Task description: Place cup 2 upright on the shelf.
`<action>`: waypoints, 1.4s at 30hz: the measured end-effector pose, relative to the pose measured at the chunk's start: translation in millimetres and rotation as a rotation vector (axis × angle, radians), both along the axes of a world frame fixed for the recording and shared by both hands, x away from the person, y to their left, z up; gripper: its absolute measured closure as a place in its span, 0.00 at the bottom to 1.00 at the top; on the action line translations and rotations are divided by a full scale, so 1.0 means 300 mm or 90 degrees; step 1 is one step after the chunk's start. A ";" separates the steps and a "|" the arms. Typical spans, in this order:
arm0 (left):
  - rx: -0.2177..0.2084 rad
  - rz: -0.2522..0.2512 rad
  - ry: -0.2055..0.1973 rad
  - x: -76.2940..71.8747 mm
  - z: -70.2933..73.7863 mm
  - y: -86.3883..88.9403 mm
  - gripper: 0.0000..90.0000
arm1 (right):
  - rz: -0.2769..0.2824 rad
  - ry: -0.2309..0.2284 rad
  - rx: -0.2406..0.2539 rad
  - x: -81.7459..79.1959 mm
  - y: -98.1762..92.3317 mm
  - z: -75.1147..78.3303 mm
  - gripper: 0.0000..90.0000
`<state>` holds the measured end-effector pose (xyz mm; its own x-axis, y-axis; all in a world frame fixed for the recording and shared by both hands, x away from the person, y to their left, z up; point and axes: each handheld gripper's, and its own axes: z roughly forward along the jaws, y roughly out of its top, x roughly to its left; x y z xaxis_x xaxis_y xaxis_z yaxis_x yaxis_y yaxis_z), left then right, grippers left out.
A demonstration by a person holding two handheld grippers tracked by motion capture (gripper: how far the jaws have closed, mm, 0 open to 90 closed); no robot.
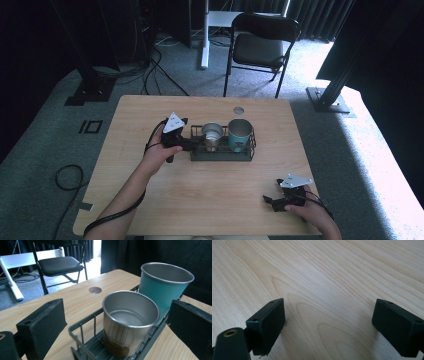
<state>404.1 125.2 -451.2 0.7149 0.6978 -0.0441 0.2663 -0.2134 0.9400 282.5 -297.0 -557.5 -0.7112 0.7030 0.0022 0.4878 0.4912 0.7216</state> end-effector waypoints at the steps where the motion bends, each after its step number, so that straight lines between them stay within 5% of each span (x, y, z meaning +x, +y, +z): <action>1: 0.003 0.001 0.000 -0.002 0.000 0.009 0.03 | 0.000 0.000 0.000 0.000 0.000 0.000 0.12; 22: 0.013 0.026 0.013 -0.058 -0.030 0.130 0.03 | 0.000 0.000 0.000 0.000 0.000 0.000 0.12; 42: 0.012 0.066 0.040 -0.135 -0.116 0.275 0.03 | 0.000 0.000 0.000 0.000 0.000 0.000 0.12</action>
<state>363.7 207.6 -486.2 0.6354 0.7687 -0.0731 0.3462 -0.1989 0.9169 282.5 -297.0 -557.5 -0.7112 0.7030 0.0026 0.4880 0.4910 0.7216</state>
